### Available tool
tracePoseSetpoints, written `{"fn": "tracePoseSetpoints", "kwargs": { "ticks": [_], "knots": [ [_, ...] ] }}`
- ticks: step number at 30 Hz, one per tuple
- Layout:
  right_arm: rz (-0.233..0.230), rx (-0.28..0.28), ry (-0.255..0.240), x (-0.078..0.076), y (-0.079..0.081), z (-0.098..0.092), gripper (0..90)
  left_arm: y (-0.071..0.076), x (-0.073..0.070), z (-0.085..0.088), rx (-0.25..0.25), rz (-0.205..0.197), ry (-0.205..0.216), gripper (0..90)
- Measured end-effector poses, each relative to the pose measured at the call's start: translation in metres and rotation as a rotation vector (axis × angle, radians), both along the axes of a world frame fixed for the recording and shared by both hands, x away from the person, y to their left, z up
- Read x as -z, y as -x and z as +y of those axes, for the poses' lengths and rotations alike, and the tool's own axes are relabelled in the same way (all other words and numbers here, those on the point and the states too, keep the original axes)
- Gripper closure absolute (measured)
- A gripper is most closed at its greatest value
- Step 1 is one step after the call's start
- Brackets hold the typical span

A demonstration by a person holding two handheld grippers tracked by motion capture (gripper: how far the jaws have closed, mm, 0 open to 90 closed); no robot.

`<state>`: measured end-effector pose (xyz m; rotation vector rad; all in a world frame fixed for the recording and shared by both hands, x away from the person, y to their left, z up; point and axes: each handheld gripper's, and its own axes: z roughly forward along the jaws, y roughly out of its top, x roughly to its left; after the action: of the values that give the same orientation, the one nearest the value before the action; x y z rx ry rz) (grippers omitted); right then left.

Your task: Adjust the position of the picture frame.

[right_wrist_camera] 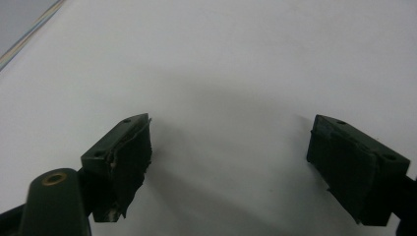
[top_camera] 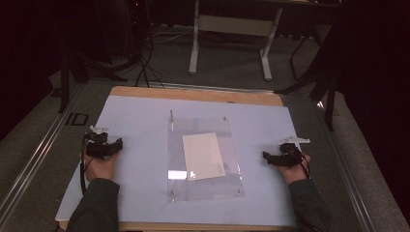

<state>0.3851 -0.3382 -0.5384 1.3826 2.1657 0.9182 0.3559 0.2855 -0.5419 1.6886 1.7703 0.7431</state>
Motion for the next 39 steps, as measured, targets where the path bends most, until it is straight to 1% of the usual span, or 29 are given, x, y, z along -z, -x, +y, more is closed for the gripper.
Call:
{"fn": "tracePoseSetpoints", "kwargs": {
  "ticks": [4,5,6,8,9,10,11,13,14,15,16,18,19,20,21,22,23,24,25,26,27,30,31,33,34,35,36,38,39],
  "knots": [
    [0.002,-0.003,0.000,0.000,0.000,0.000,16.8,0.003,-0.003,-0.004,0.033,-0.009,-0.019,41.1],
    [-0.002,-0.006,0.002,0.000,0.000,0.000,17.1,0.003,-0.003,-0.004,0.033,-0.009,-0.019,41.6],
    [-0.009,-0.010,0.002,0.000,0.000,-0.001,17.7,0.005,-0.005,-0.004,0.066,-0.021,-0.002,45.8],
    [-0.011,0.000,-0.005,-0.001,0.000,-0.003,23.9,0.006,-0.006,-0.004,0.082,-0.029,0.015,46.0],
    [-0.011,0.000,-0.005,-0.001,0.000,-0.003,23.9,0.006,-0.006,-0.004,0.082,-0.029,0.015,45.9],
    [-0.011,0.004,-0.010,-0.002,0.000,-0.005,25.3,0.007,-0.007,-0.004,0.092,-0.036,0.034,45.9],
    [-0.013,0.005,-0.020,-0.002,0.000,-0.008,29.9,0.007,-0.008,-0.004,0.107,-0.044,0.057,46.2],
    [-0.011,0.003,-0.026,-0.004,0.000,-0.010,32.6,0.008,-0.009,-0.004,0.113,-0.049,0.064,46.2],
    [-0.009,-0.007,-0.040,-0.004,0.000,-0.011,34.1,0.010,-0.012,-0.004,0.130,-0.056,0.064,46.3],
    [-0.011,-0.013,-0.052,-0.005,-0.001,-0.011,35.7,0.010,-0.012,-0.004,0.130,-0.056,0.064,46.4],
    [-0.013,-0.031,-0.058,-0.006,-0.001,-0.011,37.8,0.012,-0.014,-0.006,0.149,-0.066,0.065,46.7],
    [-0.016,-0.061,-0.049,-0.007,-0.003,-0.008,38.1,0.016,-0.018,-0.007,0.173,-0.076,0.124,49.3],
    [-0.013,-0.080,-0.052,-0.007,-0.004,-0.007,39.8,0.016,-0.018,-0.007,0.173,-0.076,0.124,49.4],
    [-0.016,-0.086,-0.054,-0.008,-0.005,-0.005,42.3,0.018,-0.020,-0.008,0.178,-0.091,0.137,49.4],
    [-0.020,-0.105,-0.047,-0.009,-0.006,-0.003,44.7,0.022,-0.025,-0.012,0.204,-0.109,0.136,49.4],
    [-0.020,-0.105,-0.047,-0.009,-0.006,-0.003,44.7,0.022,-0.025,-0.012,0.204,-0.109,0.136,49.4],
    [-0.022,-0.115,-0.043,-0.009,-0.007,-0.001,44.7,0.022,-0.025,-0.012,0.204,-0.109,0.136,49.4],
    [-0.030,-0.149,-0.035,-0.011,-0.010,0.005,49.5,0.028,-0.030,-0.017,0.243,-0.129,0.129,49.2],
    [-0.033,-0.163,-0.037,-0.012,-0.013,0.007,50.2,0.029,-0.031,-0.018,0.251,-0.132,0.134,49.2],
    [-0.033,-0.163,-0.037,-0.012,-0.013,0.007,50.2,0.029,-0.031,-0.018,0.251,-0.132,0.134,49.0],
    [-0.036,-0.181,-0.040,-0.013,-0.017,0.014,51.5,0.031,-0.031,-0.021,0.272,-0.126,0.141,49.0],
    [-0.050,-0.215,-0.042,-0.017,-0.025,0.025,51.9,0.035,-0.031,-0.024,0.310,-0.110,0.183,46.9],
    [-0.058,-0.229,-0.046,-0.018,-0.027,0.029,51.9,0.036,-0.031,-0.026,0.319,-0.110,0.186,45.9],
    [-0.065,-0.239,-0.045,-0.019,-0.030,0.033,52.4,0.038,-0.033,-0.028,0.332,-0.109,0.182,46.0],
    [-0.063,-0.247,-0.042,-0.021,-0.033,0.038,53.2,0.040,-0.033,-0.030,0.347,-0.112,0.178,46.0],
    [-0.065,-0.270,-0.049,-0.023,-0.039,0.047,54.2,0.041,-0.034,-0.033,0.359,-0.115,0.173,45.9],
    [-0.069,-0.283,-0.053,-0.025,-0.042,0.051,55.1,0.045,-0.036,-0.037,0.387,-0.121,0.166,45.9],
    [-0.079,-0.313,-0.061,-0.027,-0.047,0.061,54.9,0.048,-0.036,-0.041,0.403,-0.124,0.159,45.9],
    [-0.079,-0.313,-0.061,-0.027,-0.047,0.061,54.9,0.048,-0.036,-0.041,0.403,-0.124,0.159,45.9]
  ]
}}
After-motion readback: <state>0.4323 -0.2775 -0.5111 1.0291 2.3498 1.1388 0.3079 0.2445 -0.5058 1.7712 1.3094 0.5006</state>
